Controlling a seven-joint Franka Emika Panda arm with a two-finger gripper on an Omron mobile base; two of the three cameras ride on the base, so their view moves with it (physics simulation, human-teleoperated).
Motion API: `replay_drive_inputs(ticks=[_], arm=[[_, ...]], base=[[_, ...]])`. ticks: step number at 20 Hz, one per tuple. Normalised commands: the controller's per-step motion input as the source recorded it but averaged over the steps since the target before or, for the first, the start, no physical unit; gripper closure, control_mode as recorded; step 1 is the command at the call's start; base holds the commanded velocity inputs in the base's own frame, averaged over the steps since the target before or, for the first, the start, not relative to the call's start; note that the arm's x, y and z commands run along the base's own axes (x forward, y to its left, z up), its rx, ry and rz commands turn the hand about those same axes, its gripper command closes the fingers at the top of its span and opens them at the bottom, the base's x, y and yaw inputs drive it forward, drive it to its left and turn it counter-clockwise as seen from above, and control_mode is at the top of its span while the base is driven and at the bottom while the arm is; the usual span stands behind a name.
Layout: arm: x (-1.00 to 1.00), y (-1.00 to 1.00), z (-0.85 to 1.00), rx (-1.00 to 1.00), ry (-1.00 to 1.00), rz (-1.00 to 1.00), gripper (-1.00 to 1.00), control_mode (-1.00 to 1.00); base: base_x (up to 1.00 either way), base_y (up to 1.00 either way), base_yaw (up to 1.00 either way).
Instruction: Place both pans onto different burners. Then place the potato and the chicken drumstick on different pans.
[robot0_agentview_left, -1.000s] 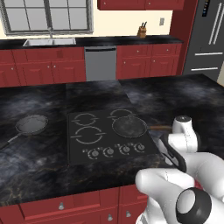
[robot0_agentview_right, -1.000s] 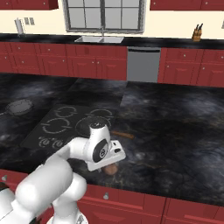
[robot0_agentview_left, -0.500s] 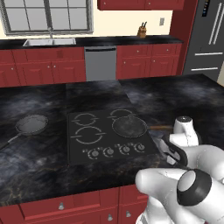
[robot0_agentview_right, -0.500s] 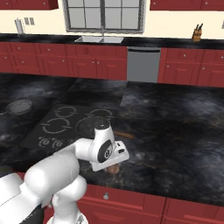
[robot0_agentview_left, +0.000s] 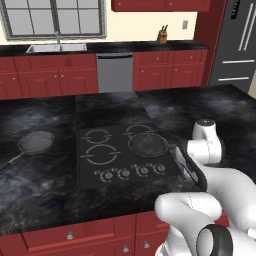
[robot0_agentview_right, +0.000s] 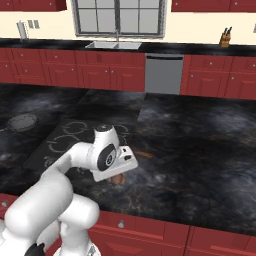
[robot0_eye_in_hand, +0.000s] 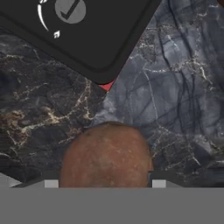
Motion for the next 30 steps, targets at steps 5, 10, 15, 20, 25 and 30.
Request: replay_drive_inputs(ticks=[5,10,15,20,25,30], arm=[[0.47,0.42,0.36,0.0,0.0,0.0,1.0,-1.0],[0.72,0.26,0.29,0.0,0.0,-0.04,1.0,-1.0],[0.84,0.04,0.11,0.0,0.0,-0.1,1.0,-1.0],[0.75,0.06,0.18,0.0,0.0,-0.09,1.0,-1.0],[0.77,0.18,0.09,0.01,0.0,-0.07,1.0,-1.0],[0.66,0.25,0.0,0.04,0.0,-0.03,1.0,-1.0]], base=[[0.0,0.0,0.0],[0.0,0.0,0.0],[0.0,0.0,0.0],[0.0,0.0,0.0],[0.0,0.0,0.0],[0.0,0.0,0.0]])
